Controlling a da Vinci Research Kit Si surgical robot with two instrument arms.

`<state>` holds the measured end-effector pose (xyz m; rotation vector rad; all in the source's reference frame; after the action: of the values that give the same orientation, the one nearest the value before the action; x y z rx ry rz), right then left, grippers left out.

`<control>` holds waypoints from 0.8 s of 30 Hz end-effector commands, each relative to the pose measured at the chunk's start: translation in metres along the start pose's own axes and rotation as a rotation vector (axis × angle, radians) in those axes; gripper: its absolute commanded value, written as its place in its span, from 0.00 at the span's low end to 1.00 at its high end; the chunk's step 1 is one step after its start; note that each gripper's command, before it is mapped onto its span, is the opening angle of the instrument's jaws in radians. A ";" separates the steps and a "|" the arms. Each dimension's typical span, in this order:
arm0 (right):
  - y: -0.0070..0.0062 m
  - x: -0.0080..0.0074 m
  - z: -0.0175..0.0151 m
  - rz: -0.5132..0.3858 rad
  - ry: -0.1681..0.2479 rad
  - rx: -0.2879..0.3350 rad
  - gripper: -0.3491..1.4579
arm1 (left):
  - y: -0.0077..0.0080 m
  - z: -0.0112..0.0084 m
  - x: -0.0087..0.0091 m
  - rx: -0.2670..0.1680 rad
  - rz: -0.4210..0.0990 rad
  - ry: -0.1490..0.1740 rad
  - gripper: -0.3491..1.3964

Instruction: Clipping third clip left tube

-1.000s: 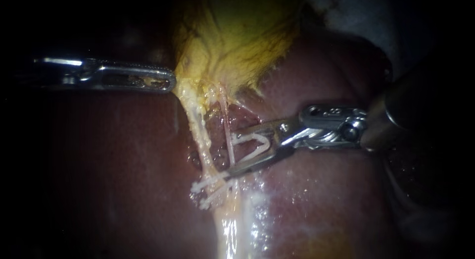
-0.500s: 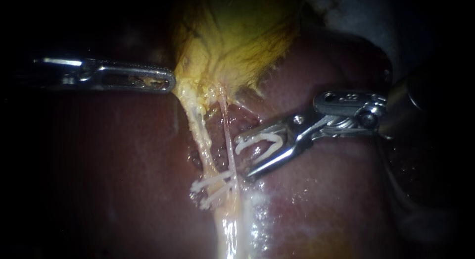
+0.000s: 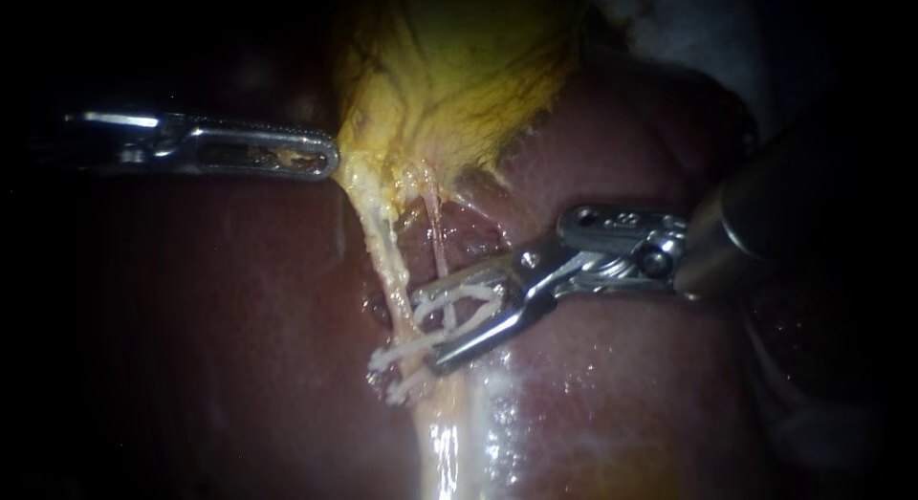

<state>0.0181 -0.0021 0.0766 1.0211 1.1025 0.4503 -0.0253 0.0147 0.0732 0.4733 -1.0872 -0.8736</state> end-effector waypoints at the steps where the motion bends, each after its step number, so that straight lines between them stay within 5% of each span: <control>1: 0.0005 -0.0003 0.0000 0.003 -0.001 -0.002 0.48 | 0.0000 0.0000 0.0000 0.000 0.000 0.000 0.00; 12: 0.0035 -0.0014 0.0003 0.028 0.014 -0.009 0.48 | 0.0000 0.0000 0.0000 0.000 0.000 0.000 0.00; 17: 0.0042 -0.0011 0.0023 0.053 0.069 0.017 0.48 | 0.0000 0.0000 0.0000 0.000 0.000 0.000 0.00; 24: 0.0034 0.0001 0.0043 0.096 0.177 0.089 0.48 | -0.0001 0.0000 0.0000 -0.001 0.000 0.000 0.00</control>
<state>0.0228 -0.0024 0.0798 1.1397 1.2518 0.5871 -0.0254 0.0146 0.0731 0.4730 -1.0870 -0.8739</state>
